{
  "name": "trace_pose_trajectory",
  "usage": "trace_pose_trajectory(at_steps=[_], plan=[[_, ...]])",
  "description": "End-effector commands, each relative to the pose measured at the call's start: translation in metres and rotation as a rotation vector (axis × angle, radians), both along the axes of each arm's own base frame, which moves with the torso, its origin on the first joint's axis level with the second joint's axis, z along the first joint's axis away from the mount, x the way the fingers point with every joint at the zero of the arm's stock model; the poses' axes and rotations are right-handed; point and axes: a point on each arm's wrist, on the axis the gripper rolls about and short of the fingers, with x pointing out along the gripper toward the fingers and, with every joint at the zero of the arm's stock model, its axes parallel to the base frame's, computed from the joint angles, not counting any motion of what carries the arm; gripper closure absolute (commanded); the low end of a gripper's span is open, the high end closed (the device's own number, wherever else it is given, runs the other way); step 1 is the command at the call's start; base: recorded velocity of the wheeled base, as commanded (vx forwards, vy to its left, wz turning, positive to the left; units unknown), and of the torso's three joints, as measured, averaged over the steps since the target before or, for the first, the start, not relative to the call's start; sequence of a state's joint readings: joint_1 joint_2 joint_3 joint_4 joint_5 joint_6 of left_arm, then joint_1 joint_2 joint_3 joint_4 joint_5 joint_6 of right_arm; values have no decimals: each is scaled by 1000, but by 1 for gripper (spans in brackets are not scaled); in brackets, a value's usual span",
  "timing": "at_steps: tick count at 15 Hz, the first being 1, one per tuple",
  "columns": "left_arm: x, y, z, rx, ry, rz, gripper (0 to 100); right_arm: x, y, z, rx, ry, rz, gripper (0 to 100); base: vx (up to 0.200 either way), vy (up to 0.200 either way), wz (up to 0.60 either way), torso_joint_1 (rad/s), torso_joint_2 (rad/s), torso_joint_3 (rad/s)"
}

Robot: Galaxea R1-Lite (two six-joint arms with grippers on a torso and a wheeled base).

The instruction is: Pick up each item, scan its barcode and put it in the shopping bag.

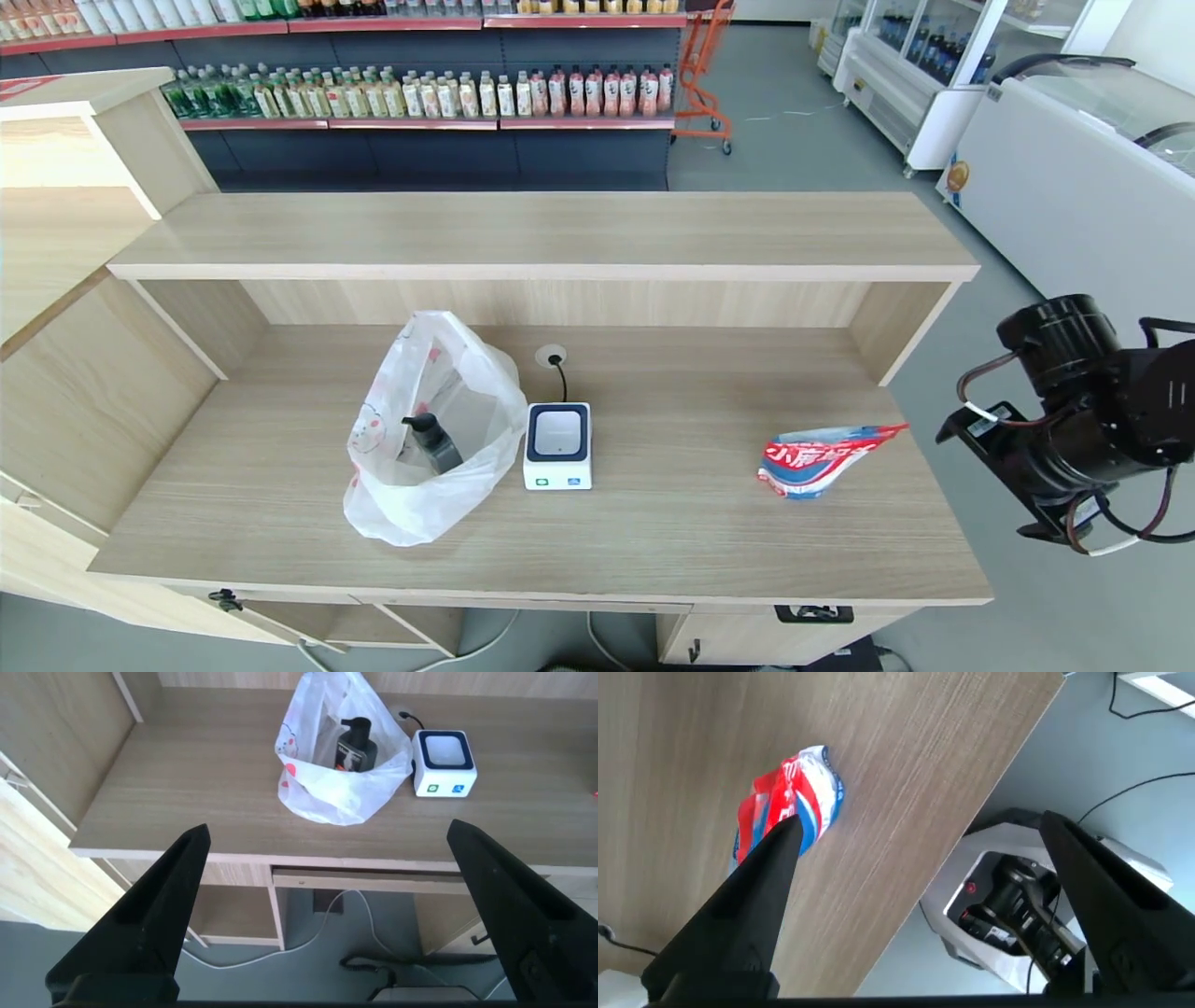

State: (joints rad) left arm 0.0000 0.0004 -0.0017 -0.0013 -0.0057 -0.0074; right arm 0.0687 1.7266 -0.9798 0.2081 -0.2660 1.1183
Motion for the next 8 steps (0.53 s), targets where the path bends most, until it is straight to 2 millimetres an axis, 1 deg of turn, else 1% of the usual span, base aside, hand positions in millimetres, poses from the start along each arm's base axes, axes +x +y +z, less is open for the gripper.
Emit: trace_pose_trajectory(at_steps=[1,2,4,6,8], plan=[[0,0,0,0,-1,0,0,15,10,-23,-6,48,35,0,0,0,0,0,0,0],[0,0,0,0,-1,0,0,27,14,-30,-14,12,58,0,0,0,0,0,0,0],[0,0,0,0,-1,0,0,37,16,-36,-35,-31,95,0,0,0,0,0,0,0],[0,0,0,0,-1,0,0,40,22,-34,-60,-59,150,0,0,0,0,0,0,0],[0,0,0,0,-1,0,0,39,24,-28,-75,-75,172,0,0,0,0,0,0,0]])
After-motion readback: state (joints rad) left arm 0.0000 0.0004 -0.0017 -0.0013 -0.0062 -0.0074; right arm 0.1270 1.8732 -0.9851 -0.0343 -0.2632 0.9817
